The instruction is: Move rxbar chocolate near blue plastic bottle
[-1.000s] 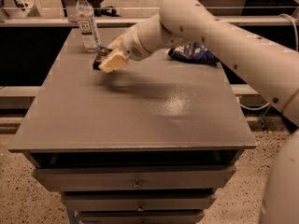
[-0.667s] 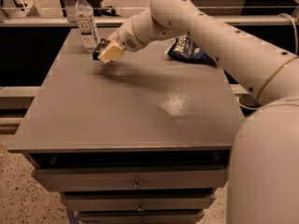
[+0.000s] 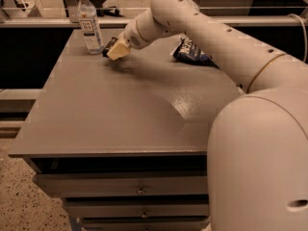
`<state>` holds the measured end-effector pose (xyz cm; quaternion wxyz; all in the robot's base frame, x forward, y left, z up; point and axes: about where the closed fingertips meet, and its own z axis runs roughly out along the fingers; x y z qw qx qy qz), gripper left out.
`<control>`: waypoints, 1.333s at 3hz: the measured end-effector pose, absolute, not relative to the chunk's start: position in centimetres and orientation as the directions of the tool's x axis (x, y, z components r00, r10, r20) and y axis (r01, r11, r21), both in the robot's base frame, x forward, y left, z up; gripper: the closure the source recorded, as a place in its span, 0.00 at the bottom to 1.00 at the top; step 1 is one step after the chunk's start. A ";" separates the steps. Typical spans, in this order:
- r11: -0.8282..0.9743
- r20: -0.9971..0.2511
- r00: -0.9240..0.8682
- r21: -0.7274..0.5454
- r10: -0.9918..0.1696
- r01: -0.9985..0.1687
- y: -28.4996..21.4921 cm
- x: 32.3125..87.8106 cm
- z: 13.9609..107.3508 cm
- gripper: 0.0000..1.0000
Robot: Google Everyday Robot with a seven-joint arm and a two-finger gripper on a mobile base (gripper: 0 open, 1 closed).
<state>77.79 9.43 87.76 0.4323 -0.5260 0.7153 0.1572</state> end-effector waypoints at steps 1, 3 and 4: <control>0.427 -0.787 -0.107 -0.210 -0.607 -0.879 9.5 79.3 87.1 1.00; 0.453 -0.784 -0.162 -0.165 -0.599 -0.876 10.4 80.6 86.1 0.58; 0.456 -0.788 -0.170 -0.153 -0.591 -0.877 11.0 80.9 86.0 0.35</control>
Offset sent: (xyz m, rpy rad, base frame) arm 0.0354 0.0048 -0.0125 0.0141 0.0776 -0.0743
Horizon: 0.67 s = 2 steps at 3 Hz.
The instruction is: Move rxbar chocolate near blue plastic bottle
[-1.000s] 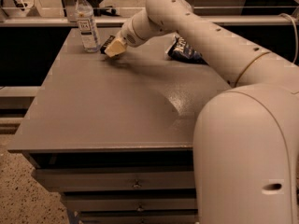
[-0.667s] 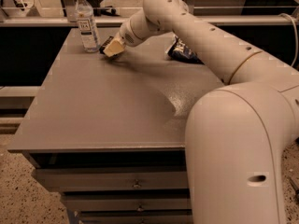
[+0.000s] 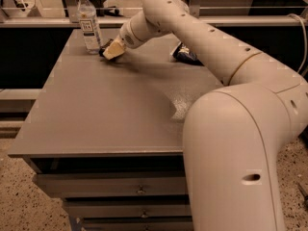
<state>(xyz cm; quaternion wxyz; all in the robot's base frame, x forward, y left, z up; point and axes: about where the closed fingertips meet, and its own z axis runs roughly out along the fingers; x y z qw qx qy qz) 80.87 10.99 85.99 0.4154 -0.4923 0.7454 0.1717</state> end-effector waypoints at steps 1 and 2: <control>0.455 -0.789 -0.171 -0.150 -0.590 -0.878 11.7 81.1 86.0 0.12; 0.456 -0.789 -0.173 -0.148 -0.589 -0.878 11.9 81.2 85.9 0.00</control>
Offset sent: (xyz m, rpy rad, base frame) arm 0.0055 0.0079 0.0036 0.0046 -0.0019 -0.0066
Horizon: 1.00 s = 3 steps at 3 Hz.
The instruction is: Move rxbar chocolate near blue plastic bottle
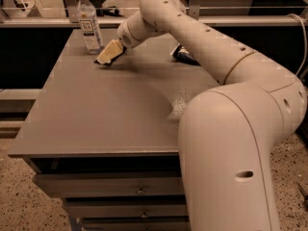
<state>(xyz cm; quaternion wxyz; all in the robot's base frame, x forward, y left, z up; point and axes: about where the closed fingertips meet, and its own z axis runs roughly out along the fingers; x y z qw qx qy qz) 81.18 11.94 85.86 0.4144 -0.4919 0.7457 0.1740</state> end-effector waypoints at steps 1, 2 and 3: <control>0.452 -0.793 -0.165 -0.151 -0.586 -0.879 11.9 81.1 86.0 0.00; 0.426 -0.817 -0.117 -0.167 -0.564 -0.889 9.9 80.1 86.8 0.00; 0.387 -0.851 -0.021 -0.217 -0.525 -0.896 5.1 77.4 89.5 0.00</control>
Offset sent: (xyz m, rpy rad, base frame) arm -0.0346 -0.0700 0.0332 0.1146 -0.1232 0.1097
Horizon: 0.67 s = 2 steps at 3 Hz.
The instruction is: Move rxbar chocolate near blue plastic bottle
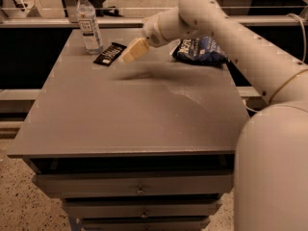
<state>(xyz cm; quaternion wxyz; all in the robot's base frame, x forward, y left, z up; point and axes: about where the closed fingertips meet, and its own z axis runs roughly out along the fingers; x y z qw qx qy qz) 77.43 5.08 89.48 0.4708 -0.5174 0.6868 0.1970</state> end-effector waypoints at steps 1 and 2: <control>0.388 -0.864 0.056 -0.281 -0.501 -0.878 -0.8 74.7 92.1 0.00; 0.398 -0.861 0.066 -0.300 -0.504 -0.867 -2.9 74.4 92.3 0.00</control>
Offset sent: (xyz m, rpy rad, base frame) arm -0.0243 -0.0526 0.0239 0.0258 -0.0769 0.0067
